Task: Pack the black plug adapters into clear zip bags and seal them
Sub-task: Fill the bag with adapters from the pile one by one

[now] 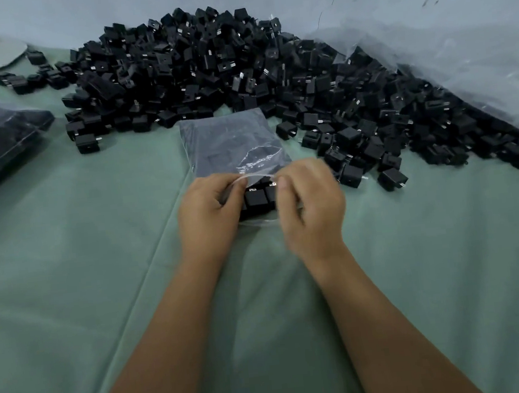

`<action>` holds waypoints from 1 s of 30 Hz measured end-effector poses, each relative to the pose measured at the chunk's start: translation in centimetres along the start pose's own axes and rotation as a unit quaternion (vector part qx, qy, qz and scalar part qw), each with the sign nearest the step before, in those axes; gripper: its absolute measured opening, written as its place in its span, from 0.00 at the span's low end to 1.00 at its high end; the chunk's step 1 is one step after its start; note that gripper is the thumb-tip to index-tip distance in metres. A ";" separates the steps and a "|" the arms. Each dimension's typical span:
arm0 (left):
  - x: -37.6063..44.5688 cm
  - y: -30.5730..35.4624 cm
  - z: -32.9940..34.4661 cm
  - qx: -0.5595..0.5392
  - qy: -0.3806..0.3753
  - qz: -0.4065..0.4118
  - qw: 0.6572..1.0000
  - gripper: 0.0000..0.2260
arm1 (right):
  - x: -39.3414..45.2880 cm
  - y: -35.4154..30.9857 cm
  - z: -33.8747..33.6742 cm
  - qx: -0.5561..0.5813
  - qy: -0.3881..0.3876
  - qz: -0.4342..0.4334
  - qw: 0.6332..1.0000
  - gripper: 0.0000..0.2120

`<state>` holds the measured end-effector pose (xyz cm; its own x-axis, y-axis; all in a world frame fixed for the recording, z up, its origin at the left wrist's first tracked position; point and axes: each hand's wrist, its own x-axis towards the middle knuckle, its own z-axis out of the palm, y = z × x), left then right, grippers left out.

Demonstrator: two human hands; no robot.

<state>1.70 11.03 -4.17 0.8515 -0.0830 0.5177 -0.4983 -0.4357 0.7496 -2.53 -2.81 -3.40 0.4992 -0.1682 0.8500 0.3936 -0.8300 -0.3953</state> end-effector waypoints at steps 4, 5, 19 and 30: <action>0.0 -0.4 0.1 -0.009 -0.035 -0.044 0.998 0.07 | 0.4 2.0 -1.6 0.002 0.075 0.181 0.981 0.10; 0.1 -0.4 0.0 -0.018 -0.033 -0.053 0.998 0.06 | 0.5 3.0 -1.7 -0.009 0.050 0.235 0.971 0.11; -0.2 0.2 -0.2 -0.071 -0.009 -0.069 0.995 0.09 | 0.0 6.2 -1.4 -0.147 -0.124 0.297 0.935 0.14; -0.2 0.6 -0.3 -0.090 0.019 -0.074 0.993 0.10 | 0.2 0.5 -1.5 0.070 -0.010 0.068 0.995 0.10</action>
<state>1.18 11.06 -3.67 0.9124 0.0057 0.4093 -0.3924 -0.2732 0.8783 -3.38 -4.05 -2.95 0.5696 -0.2617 0.7792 0.4249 -0.7178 -0.5516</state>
